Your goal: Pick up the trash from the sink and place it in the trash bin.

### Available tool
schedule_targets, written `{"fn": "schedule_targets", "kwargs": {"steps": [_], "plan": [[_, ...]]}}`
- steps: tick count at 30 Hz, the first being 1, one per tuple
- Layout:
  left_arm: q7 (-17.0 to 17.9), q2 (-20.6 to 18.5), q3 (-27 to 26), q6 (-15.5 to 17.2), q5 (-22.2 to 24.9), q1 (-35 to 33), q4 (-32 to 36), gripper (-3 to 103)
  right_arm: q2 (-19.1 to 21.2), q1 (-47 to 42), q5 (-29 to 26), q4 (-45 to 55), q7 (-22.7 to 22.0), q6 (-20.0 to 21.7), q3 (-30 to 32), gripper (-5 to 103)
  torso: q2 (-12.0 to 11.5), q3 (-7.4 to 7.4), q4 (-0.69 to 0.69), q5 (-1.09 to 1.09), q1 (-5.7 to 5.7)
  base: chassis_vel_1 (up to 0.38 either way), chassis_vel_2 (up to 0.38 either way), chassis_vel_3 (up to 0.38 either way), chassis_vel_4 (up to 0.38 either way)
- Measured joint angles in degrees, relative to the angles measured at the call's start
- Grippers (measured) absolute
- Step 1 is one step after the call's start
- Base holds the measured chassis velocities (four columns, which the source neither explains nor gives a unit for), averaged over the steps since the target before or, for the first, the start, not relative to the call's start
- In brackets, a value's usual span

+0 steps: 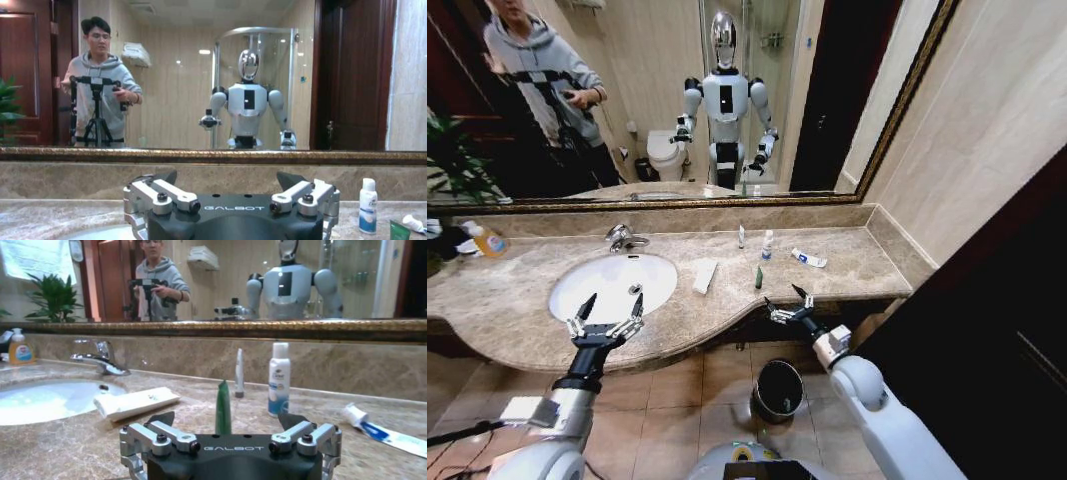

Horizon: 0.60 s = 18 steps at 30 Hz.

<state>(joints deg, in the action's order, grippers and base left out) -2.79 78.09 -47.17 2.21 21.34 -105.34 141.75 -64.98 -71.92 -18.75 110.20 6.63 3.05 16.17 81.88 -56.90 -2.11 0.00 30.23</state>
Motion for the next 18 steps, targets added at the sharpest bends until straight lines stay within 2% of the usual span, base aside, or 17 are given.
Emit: {"fn": "schedule_targets", "kwargs": {"steps": [11, 18], "plan": [[0.0, 0.0, 0.0, 0.0, 0.0, 0.0, 0.0, 100, -2.1, 9.0, 0.6, -7.6, -2.1, 0.0, -6.6, 100, 0.0, 0.0, 0.0, 0.0, 0.0, 0.0, 0.0, 0.0, 0.0], [0.0, 0.0, 0.0, 0.0, 0.0, 0.0, 0.0, 100, -4.7, 15.9, 1.1, -15.1, -4.1, -1.8, -10.8, 100, 0.0, 0.0, -0.01, 0.0, 0.0, 0.0, 0.0, 0.0, 0.0]]}}
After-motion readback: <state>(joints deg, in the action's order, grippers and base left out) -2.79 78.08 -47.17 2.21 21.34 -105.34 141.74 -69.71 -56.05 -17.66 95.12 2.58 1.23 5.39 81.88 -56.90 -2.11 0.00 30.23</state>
